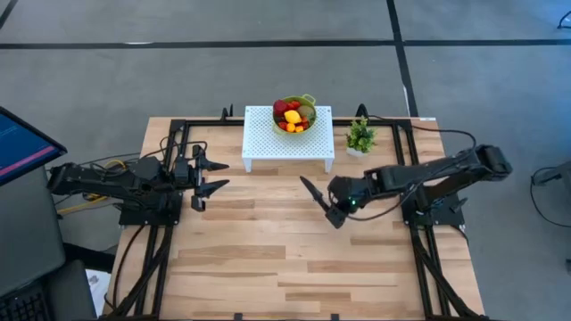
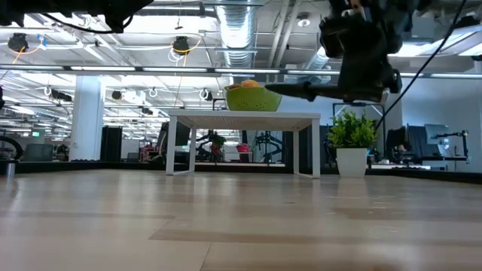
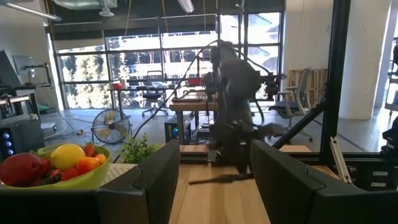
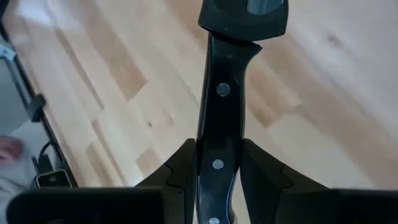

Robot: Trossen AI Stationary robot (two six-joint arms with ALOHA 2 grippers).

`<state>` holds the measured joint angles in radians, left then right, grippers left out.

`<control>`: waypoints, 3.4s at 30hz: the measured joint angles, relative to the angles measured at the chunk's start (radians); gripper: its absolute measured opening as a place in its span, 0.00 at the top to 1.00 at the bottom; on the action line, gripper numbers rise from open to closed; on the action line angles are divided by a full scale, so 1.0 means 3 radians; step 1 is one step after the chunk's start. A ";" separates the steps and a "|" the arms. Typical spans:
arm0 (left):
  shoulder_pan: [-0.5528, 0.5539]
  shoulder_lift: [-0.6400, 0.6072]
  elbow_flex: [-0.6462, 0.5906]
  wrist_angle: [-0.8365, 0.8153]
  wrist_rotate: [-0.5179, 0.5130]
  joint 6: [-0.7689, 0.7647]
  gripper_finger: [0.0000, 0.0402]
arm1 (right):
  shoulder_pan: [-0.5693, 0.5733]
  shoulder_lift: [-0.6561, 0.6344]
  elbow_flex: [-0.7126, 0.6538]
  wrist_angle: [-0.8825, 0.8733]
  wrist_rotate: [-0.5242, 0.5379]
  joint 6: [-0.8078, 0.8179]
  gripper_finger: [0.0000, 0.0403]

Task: Pick & Place Fruit
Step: Put the black knife on the shelf to the right of the green strainer bowl, then return to Home Position

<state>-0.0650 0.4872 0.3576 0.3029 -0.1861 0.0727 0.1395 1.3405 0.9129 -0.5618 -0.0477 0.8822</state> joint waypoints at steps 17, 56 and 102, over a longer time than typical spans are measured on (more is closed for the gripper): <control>-0.0001 0.0000 0.0000 0.0031 0.0000 0.0000 0.52 | -0.0944 -0.0039 0.1015 -0.1848 0.0101 0.0026 0.79; 0.0000 -0.0001 0.0000 0.0051 0.0000 0.0000 0.52 | -0.2210 0.1562 0.2501 -0.1902 -0.0196 -0.0560 0.79; -0.0001 -0.0001 0.0000 0.0069 -0.0001 0.0000 0.52 | -0.2161 0.1237 0.2550 -0.1780 -0.0047 -0.0974 0.68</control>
<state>-0.0653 0.4870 0.3576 0.3237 -0.1863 0.0727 -0.5086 1.7115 1.6779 -1.0958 -0.0617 0.5901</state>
